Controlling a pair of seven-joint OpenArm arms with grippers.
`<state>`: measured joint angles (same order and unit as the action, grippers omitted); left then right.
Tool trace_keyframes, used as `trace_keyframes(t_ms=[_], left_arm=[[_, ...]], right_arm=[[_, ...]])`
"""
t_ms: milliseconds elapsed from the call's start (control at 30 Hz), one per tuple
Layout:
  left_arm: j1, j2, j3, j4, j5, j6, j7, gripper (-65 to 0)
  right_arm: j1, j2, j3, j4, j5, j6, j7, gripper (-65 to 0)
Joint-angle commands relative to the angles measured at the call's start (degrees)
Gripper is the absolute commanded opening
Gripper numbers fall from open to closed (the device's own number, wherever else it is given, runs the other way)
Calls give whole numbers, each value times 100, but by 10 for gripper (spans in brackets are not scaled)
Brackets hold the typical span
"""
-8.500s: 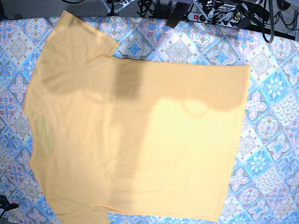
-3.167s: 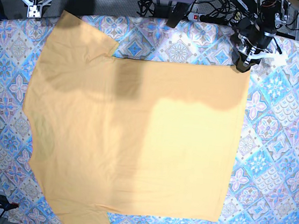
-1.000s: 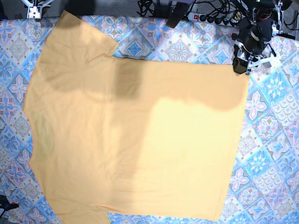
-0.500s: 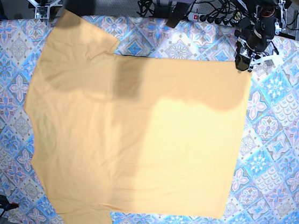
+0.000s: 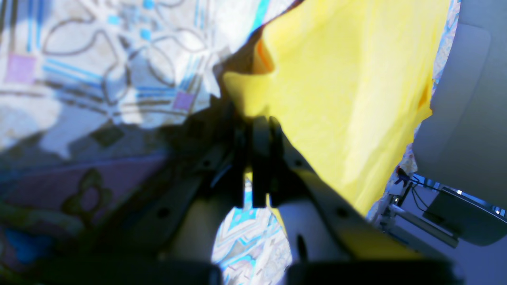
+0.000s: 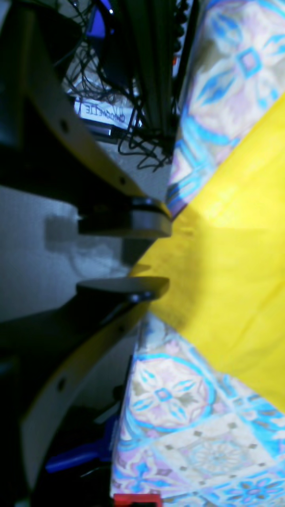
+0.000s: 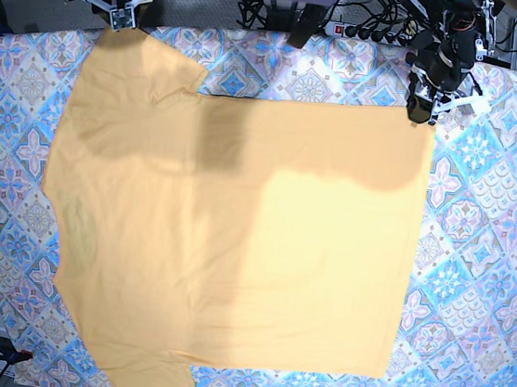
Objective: Fold the T-shirt properly
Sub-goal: 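Hold the shoulder edge with both grippers and tug it taut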
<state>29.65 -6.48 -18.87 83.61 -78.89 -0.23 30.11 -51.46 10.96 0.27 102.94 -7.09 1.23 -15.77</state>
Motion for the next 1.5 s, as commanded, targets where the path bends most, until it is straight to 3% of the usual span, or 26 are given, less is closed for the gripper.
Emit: trace_keyframes(t_ms=[0,267,467,800,1100,1467], left_arm=[[20,-33,-16,65,-1,-43,-35,-650],[11,-42,-16,56,-1,-43,-35,-650],[11,-42,-16,56,-1,-43,-35,-650],[-59,-42,-16,-111,-1,-43,-35,-650],[-68,-42,-16,-155,-1,-43,-35,-650],[-68,-42,-16,-155,-1,-43,-35,-650]], right_arm=[[43,34,39,23,2,-49,113,-484],[219,34,65,-390,-245,-128,-344,-484],[219,7,3,-496,-1220,-963,-335,-436],[219,7,-23,-619,-1273,-972,-344,-433],[201,42,-603,-610,-1282,-972,-458,-433],[359,42,-542,-786,-1282,-972,-458,-433]])
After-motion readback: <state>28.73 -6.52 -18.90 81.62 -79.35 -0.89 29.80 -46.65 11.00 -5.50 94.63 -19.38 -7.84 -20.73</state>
